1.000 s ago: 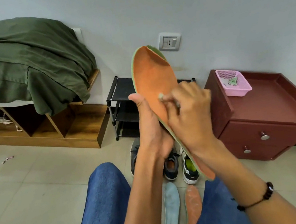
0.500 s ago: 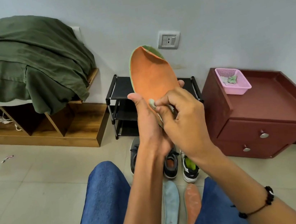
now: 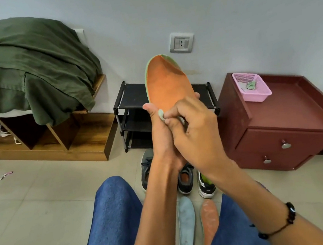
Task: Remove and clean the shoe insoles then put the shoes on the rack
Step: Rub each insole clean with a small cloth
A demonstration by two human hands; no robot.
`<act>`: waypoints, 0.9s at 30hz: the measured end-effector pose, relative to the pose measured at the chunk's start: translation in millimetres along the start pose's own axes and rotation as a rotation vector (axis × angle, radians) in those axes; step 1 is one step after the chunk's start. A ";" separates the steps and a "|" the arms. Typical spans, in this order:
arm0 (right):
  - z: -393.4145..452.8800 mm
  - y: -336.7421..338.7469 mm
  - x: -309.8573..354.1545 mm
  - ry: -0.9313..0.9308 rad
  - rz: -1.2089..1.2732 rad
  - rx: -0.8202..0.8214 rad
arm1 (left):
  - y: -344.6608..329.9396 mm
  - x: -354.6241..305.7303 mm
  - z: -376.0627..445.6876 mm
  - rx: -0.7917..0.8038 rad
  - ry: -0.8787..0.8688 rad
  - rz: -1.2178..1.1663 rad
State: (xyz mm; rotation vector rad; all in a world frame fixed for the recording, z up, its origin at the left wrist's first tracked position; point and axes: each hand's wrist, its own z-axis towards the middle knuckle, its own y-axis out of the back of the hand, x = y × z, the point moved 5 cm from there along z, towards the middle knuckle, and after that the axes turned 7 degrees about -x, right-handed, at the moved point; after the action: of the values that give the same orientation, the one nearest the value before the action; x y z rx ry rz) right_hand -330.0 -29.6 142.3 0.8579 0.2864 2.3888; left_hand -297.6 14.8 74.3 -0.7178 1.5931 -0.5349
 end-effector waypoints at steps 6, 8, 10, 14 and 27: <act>15.6 9.2 -41.0 0.111 -0.263 -0.043 | -1.4 -5.5 -0.1 0.022 0.006 -0.098; 21.3 19.0 -57.2 0.021 -0.286 -0.093 | -3.8 -9.4 -2.5 0.043 -0.005 -0.077; 21.2 30.7 -60.9 -0.080 -0.203 -0.167 | -4.1 -12.3 -4.2 0.058 -0.011 -0.063; -1.2 17.3 -17.4 -0.069 -0.001 -0.127 | -2.8 -10.8 -2.5 0.066 -0.003 -0.092; 7.3 23.8 -52.4 -0.122 -0.070 -0.145 | -7.2 -10.6 -6.5 0.111 -0.011 -0.239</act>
State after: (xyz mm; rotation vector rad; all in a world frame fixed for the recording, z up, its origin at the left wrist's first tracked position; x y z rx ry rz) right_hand -303.3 -79.6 130.0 0.9064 0.0926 2.2514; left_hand -302.3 16.8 87.7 -0.8306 1.4633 -0.7858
